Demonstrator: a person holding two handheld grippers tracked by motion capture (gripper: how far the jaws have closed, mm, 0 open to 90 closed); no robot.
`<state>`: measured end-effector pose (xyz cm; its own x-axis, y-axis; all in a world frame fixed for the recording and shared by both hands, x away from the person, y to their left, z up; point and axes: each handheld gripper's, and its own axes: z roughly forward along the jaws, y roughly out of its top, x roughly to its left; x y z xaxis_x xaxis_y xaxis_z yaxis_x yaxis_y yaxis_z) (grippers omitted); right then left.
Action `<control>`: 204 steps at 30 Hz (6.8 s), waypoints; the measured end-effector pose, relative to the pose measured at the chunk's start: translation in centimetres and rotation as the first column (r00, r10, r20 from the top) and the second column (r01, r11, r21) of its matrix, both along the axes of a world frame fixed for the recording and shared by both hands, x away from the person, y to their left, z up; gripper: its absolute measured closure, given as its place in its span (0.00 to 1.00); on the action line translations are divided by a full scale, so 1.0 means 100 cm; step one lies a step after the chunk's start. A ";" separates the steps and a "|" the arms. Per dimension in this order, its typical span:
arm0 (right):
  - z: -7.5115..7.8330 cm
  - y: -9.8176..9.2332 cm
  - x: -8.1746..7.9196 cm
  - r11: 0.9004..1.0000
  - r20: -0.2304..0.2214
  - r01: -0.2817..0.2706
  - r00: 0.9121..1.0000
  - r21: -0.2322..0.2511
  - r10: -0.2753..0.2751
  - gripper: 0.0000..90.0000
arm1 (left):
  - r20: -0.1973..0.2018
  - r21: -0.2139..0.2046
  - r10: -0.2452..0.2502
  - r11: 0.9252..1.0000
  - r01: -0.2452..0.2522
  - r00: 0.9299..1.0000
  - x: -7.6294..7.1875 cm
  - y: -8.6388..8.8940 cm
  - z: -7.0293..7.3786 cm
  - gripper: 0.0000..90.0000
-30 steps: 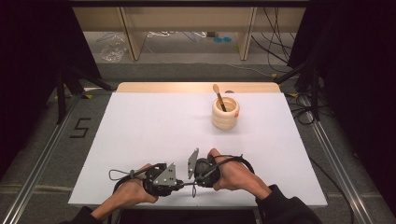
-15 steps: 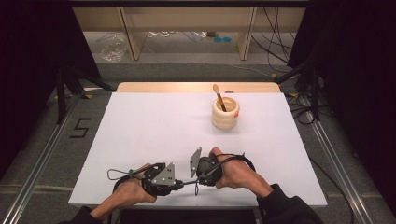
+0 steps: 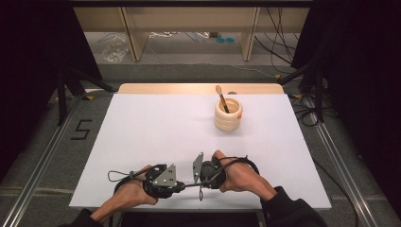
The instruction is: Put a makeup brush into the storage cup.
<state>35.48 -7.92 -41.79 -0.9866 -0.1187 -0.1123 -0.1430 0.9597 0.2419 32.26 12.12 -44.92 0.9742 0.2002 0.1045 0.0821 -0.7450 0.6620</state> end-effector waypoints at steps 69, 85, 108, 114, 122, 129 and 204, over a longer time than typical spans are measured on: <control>0.034 -0.046 0.002 0.837 0.010 0.406 0.898 0.368 -0.440 0.50 | 0.003 -0.102 0.228 0.969 -0.226 0.974 0.019 0.017 0.007 0.93; 0.017 -0.067 0.007 0.681 -0.160 0.507 0.847 0.528 -0.507 0.42 | -0.057 -0.337 0.330 0.882 -0.329 0.942 0.019 0.023 0.023 0.93; 0.025 -0.058 0.010 0.496 -0.299 0.494 0.856 0.713 -0.422 0.48 | -0.092 -0.483 0.291 0.823 -0.298 0.952 0.015 0.017 0.029 0.93; 0.026 -0.055 0.010 0.476 -0.326 0.497 0.857 0.725 -0.399 0.48 | -0.094 -0.499 0.291 0.814 -0.298 0.952 0.013 0.015 0.030 0.93; 0.029 -0.051 0.009 0.459 -0.314 0.470 0.872 0.754 -0.377 0.51 | -0.071 -0.515 0.277 0.812 -0.274 0.958 0.011 0.011 0.032 0.93; 0.033 -0.050 0.009 0.420 -0.304 0.442 0.883 0.792 -0.356 0.57 | -0.075 -0.521 0.270 0.810 -0.268 0.960 0.009 0.008 0.031 0.93; 0.035 -0.062 0.012 0.418 -0.289 0.416 0.897 0.808 -0.334 0.94 | -0.045 -0.425 0.302 0.857 -0.292 0.952 0.004 0.010 0.026 0.49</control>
<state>36.68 -14.11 -38.25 -0.9177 0.3749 0.1312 0.2345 0.2447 0.9408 32.62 13.11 -42.35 0.8597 0.5096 -0.0345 0.2365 -0.3373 0.9112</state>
